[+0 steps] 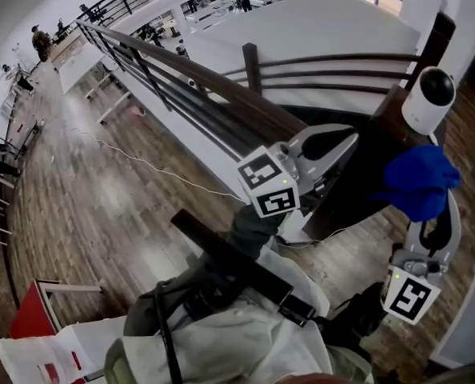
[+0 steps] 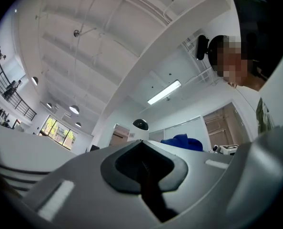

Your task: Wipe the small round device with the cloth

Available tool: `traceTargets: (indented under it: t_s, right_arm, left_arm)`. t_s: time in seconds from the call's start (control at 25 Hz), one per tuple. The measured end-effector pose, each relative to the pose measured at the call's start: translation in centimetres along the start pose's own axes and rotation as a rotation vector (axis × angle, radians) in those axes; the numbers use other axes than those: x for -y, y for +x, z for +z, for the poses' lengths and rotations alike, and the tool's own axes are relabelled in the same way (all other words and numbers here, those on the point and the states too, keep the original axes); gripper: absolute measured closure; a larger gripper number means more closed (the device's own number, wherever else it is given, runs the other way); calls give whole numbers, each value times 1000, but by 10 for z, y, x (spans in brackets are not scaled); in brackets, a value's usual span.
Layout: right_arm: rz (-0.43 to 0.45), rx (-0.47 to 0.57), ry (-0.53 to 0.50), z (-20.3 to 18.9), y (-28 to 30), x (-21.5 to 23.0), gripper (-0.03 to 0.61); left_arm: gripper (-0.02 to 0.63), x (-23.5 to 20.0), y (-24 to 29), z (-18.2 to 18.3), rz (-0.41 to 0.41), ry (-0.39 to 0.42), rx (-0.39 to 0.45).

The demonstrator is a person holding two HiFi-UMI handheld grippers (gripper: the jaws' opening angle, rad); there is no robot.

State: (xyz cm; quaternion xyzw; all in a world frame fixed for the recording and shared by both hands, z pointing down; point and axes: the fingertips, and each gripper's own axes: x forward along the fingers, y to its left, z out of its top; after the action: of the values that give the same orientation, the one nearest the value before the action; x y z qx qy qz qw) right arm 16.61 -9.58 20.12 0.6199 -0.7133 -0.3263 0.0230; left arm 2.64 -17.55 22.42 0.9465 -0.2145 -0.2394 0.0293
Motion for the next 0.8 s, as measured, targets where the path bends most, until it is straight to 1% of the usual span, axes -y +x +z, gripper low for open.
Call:
traceTargets:
  t_s: [0.08,0.2,0.64,0.8]
  right_arm:
    - [-25,1,37,-7,-9,5,468]
    - [-47,-10,49,-14,-18,7,467]
    - [-72,20,92,-17,-31,1,468]
    - [-67,18,95,-22,-33,-3,468]
  left_arm:
    - [614,4,-2,-6,8,-11,-3]
    - [614,11,-4,-13,5,-29,-4]
    - [614,23,-13,-28,17,-54,-5]
    - [614,23,-14,-34,12,-60,-10]
